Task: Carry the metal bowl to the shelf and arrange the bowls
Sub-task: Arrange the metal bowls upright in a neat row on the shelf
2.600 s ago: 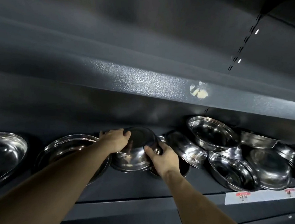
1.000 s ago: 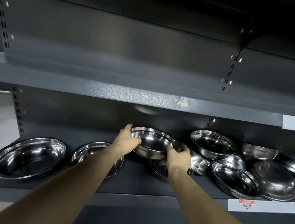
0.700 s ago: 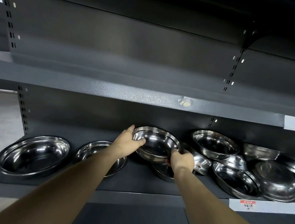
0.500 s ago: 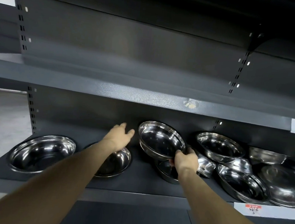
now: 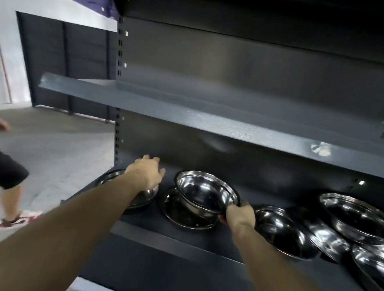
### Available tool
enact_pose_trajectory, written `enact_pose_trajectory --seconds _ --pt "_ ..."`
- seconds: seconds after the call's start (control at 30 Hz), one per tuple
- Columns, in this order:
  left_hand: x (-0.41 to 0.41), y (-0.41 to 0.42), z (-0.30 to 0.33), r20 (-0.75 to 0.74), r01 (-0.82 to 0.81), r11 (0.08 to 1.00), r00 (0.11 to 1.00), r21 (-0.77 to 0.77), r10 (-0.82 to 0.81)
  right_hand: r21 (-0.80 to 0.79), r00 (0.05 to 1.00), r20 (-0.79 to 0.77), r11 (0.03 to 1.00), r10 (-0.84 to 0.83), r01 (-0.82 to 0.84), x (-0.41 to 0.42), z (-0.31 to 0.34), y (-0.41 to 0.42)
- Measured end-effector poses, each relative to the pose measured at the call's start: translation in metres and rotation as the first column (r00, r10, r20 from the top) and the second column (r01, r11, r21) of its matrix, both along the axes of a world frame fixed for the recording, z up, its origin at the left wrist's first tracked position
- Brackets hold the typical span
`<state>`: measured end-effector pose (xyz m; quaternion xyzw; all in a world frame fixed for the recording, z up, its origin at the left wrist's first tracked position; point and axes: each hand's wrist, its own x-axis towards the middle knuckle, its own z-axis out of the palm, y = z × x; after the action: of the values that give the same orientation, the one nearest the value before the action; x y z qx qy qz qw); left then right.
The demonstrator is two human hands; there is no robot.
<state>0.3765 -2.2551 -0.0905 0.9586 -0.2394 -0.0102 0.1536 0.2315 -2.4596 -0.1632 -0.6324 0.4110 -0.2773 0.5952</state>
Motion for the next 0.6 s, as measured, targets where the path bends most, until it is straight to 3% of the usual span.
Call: enact_pose_trajectory --seconds 0.2,0.43,0.6 --pt "0.001 0.027 -0.014 -0.012 -0.024 0.999 1.000 0.037 0.024 -0.043 0.989 -0.133 0.996 0.069 -0.075 0.019 -0.015 0.029" --pt "0.001 0.030 -0.021 -0.010 0.018 0.999 1.000 0.050 -0.018 -0.048 0.985 -0.169 0.998 0.027 -0.035 0.018 -0.018 0.033" --pt "0.000 0.019 -0.023 -0.005 0.064 0.997 0.998 0.035 -0.064 -0.160 0.972 -0.234 0.987 -0.008 -0.031 0.014 -0.027 0.023"
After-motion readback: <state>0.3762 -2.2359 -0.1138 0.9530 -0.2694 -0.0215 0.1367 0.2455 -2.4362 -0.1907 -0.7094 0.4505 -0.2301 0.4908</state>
